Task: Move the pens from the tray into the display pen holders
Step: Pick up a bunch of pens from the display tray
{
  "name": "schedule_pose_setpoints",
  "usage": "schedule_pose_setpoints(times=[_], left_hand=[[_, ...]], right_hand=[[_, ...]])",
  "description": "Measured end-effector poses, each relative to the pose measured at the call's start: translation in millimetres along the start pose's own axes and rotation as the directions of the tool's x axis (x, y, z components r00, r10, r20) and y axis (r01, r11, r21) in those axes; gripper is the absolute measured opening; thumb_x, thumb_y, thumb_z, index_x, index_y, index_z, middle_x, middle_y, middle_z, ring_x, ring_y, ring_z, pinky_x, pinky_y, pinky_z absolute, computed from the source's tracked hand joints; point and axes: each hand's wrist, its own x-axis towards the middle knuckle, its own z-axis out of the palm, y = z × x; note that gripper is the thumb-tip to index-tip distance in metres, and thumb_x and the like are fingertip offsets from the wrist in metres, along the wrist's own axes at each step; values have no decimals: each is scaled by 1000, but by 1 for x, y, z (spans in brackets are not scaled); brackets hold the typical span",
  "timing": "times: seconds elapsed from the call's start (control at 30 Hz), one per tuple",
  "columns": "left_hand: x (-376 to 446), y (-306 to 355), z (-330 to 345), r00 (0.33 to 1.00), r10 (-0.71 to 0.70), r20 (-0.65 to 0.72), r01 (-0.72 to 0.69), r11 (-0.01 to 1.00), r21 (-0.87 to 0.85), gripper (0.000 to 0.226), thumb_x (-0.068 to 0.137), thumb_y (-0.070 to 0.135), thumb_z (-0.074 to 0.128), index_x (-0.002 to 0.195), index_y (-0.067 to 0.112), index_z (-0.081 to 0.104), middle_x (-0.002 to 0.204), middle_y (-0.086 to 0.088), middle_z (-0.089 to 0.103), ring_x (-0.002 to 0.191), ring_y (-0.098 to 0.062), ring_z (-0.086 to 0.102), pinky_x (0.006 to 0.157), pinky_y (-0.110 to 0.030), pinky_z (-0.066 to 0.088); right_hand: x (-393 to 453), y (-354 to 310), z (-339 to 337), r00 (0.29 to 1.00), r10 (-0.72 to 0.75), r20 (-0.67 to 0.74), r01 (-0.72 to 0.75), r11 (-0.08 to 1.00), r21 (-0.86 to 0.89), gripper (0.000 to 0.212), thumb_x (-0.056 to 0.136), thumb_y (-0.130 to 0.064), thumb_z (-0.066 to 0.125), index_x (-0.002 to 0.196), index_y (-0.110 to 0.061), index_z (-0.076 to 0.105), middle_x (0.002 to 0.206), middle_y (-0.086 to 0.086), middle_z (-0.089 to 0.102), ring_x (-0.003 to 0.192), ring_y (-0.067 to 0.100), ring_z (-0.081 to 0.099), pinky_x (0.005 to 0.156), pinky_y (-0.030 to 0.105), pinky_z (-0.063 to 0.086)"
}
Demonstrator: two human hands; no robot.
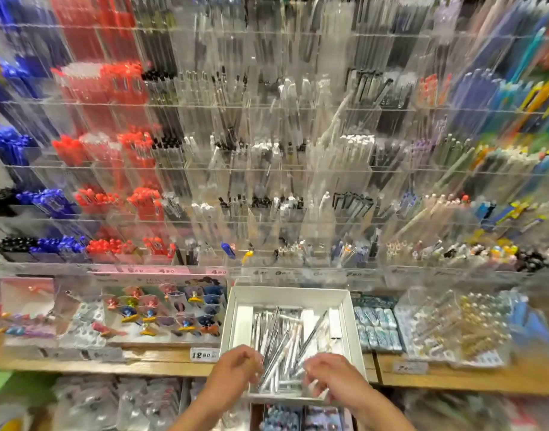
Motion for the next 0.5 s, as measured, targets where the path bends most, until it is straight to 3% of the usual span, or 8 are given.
schedule_pose_setpoints(times=[0.1,0.23,0.33,0.4,0.5], left_hand=[[38,-4,8,991,-20,-130,48,975,218,16,96,17,50,93,20,66,91,5,71,86,-12,66,80,-28,55],[76,-9,17,977,-35,-209,134,866,481,20,93,19,44,104,27,59,103,6,67,88,-14,59,77,-29,48],[97,-12,21,971,-66,-229,187,808,558,27,91,15,46,114,22,58,112,-1,67,93,-20,57,74,-27,38],[106,-14,27,975,-80,-209,193,776,601,23,89,10,47,107,16,59,112,-5,68,98,-24,61,74,-28,40],[113,-18,32,972,-90,-215,206,763,613,17,90,10,48,99,15,61,103,-5,69,90,-23,61,72,-28,44]], right_hand=[[33,-2,1,984,51,-168,-63,996,-62,12,94,-19,56,101,-13,64,91,4,71,66,9,60,59,24,45],[58,0,8,968,120,-219,-141,987,-80,15,89,-5,54,96,-11,66,92,8,70,64,12,58,55,23,44],[70,-1,11,966,120,-230,-145,985,-94,15,87,-4,54,89,-11,67,98,9,68,68,14,60,54,23,46],[77,2,14,965,114,-235,-143,984,-109,15,88,-3,54,87,-13,66,99,6,67,66,13,61,52,19,46],[87,5,17,964,101,-247,-145,976,-164,10,90,-11,53,86,-16,61,96,1,67,64,11,62,50,18,49]])
